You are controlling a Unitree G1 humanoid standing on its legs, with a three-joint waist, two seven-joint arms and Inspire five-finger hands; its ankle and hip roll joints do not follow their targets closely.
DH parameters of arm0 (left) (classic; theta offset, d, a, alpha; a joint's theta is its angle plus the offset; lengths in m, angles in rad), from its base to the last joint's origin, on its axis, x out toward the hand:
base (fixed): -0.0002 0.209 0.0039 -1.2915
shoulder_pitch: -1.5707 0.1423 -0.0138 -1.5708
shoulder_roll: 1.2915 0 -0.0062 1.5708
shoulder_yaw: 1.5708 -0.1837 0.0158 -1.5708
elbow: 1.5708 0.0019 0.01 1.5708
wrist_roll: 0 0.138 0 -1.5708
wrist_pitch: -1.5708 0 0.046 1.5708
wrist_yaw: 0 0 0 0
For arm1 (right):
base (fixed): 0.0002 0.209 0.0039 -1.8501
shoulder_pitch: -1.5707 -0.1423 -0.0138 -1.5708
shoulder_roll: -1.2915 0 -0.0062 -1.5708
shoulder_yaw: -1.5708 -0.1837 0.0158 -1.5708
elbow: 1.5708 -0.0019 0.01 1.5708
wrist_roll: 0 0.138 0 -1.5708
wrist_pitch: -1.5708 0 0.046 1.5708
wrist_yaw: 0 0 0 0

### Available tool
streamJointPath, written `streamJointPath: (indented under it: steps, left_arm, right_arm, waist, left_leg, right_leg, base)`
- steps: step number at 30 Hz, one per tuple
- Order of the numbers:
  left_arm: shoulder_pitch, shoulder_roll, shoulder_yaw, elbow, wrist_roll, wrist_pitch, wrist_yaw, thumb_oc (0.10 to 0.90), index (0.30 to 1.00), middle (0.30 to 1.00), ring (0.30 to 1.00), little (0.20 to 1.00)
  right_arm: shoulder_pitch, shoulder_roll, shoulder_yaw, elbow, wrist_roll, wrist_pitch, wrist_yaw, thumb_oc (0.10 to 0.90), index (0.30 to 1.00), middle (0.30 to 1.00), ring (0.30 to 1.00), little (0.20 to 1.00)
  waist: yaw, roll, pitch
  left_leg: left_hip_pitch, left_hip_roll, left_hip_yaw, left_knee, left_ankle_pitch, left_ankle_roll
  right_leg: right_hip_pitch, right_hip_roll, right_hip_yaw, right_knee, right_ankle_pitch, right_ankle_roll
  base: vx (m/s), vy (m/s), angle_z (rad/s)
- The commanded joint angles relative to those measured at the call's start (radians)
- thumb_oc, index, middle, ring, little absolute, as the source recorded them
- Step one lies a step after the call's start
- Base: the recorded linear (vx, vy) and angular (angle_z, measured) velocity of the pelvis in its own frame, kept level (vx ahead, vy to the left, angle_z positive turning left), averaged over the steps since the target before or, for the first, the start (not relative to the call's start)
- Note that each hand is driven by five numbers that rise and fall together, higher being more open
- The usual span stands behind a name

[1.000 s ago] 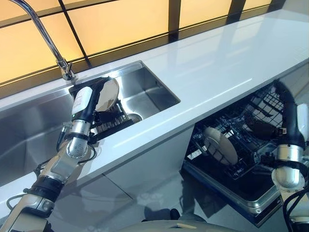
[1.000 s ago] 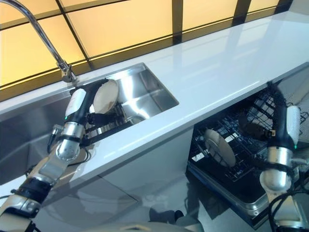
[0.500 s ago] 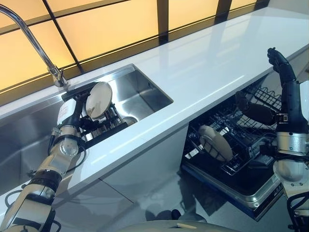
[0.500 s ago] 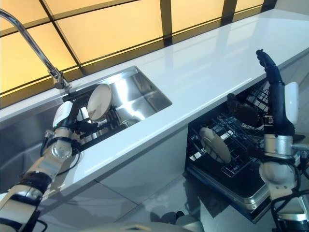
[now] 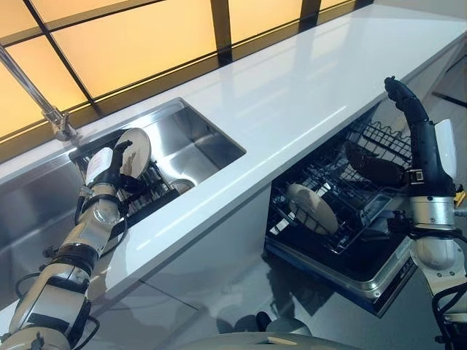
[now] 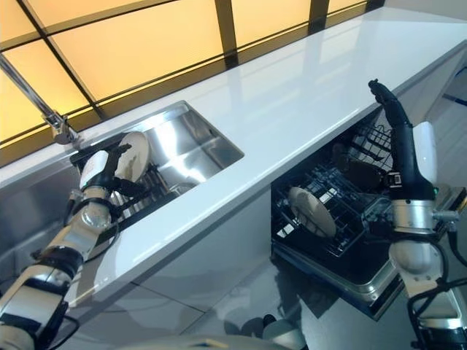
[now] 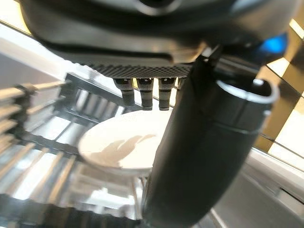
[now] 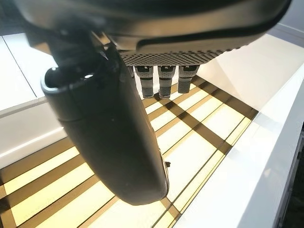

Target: Pick up plates and place into dishwasher.

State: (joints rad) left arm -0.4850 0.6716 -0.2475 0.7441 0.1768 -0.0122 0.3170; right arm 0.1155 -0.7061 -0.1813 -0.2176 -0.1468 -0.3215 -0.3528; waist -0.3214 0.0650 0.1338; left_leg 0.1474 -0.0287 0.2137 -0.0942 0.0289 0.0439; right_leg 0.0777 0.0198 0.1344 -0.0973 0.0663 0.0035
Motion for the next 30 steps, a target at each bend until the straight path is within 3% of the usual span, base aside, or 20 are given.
streamJointPath:
  steps: [1,10,18,20,24,27,30]
  left_arm:
    - [-0.229,0.042,0.007,0.08,-0.016,-0.004,0.063,0.8,0.9,0.9,0.9,0.9]
    - [-0.231,0.017,0.03,0.143,-0.038,0.011,0.113,0.8,0.9,0.9,0.9,0.9]
    - [-0.283,0.041,0.035,0.217,-0.088,0.023,0.161,0.8,0.9,0.9,0.9,0.9]
    - [-0.308,0.052,0.022,0.235,-0.095,0.023,0.164,0.528,0.667,0.667,0.667,0.628]
    - [-0.336,0.07,0.004,0.271,-0.116,0.02,0.173,0.38,0.54,0.54,0.54,0.48]
    - [-0.344,0.079,-0.004,0.273,-0.117,0.024,0.176,0.1,0.3,0.3,0.3,0.2]
    - [-0.353,0.092,-0.014,0.28,-0.119,0.013,0.172,0.1,0.3,0.3,0.3,0.2]
  right_arm:
    - [-0.116,-0.075,-0.052,-0.026,0.027,-0.056,-0.011,0.8,0.9,0.9,0.9,0.9]
    - [-0.111,-0.084,-0.046,-0.001,0.023,-0.064,0.021,0.8,0.9,0.9,0.9,0.9]
    - [-0.186,-0.092,0.013,0.007,0.029,-0.057,0.007,0.8,0.9,0.9,0.9,0.9]
    - [-0.215,-0.089,0.037,0.006,0.047,-0.038,0.03,0.8,0.9,0.9,0.9,0.9]
    - [-0.248,-0.088,0.096,0.012,0.061,0.005,0.086,0.8,0.9,0.9,0.9,0.9]
    - [-0.267,-0.096,0.13,0.024,0.047,0.023,0.092,0.8,0.9,0.9,0.9,0.9]
    - [-0.29,-0.107,0.151,0.033,0.048,0.041,0.088,0.8,0.9,0.9,0.9,0.9]
  waist:
    - [0.015,0.0,-0.023]
    - [-0.003,0.003,0.009]
    - [0.001,-0.017,0.078]
    - [0.003,-0.021,0.098]
    - [0.013,-0.029,0.126]
    - [0.025,-0.037,0.133]
    - [0.035,-0.045,0.137]
  left_leg:
    - [0.018,-0.039,0.001,0.007,-0.134,0.038]
    - [-0.001,-0.037,0.015,0.007,-0.127,0.035]
    - [-0.057,-0.033,0.012,0.007,-0.111,0.032]
    - [-0.074,-0.031,0.01,0.007,-0.106,0.031]
    - [-0.091,-0.029,0.003,0.007,-0.098,0.029]
    - [-0.097,-0.028,-0.005,0.007,-0.095,0.029]
    - [-0.099,-0.027,-0.013,0.007,-0.093,0.027]
  right_leg:
    - [0.021,0.052,0.011,0.01,-0.065,0.049]
    - [-0.002,0.051,0.02,0.01,-0.058,0.05]
    - [-0.056,0.05,0.03,0.012,-0.049,0.048]
    - [-0.074,0.051,0.032,0.019,-0.049,0.047]
    - [-0.09,0.049,0.025,0.024,-0.05,0.046]
    - [-0.088,0.045,0.015,0.019,-0.05,0.045]
    - [-0.086,0.043,0.004,0.017,-0.05,0.044]
  base:
    - [0.03,0.003,-0.07]
    - [0.04,0.01,-0.06]
    - [-0.01,0.009,-0.02]
    - [-0.06,0.018,0.02]
    - [-0.02,0.009,0.02]
    - [0.0,-0.003,0.03]
    - [0.0,-0.006,0.16]
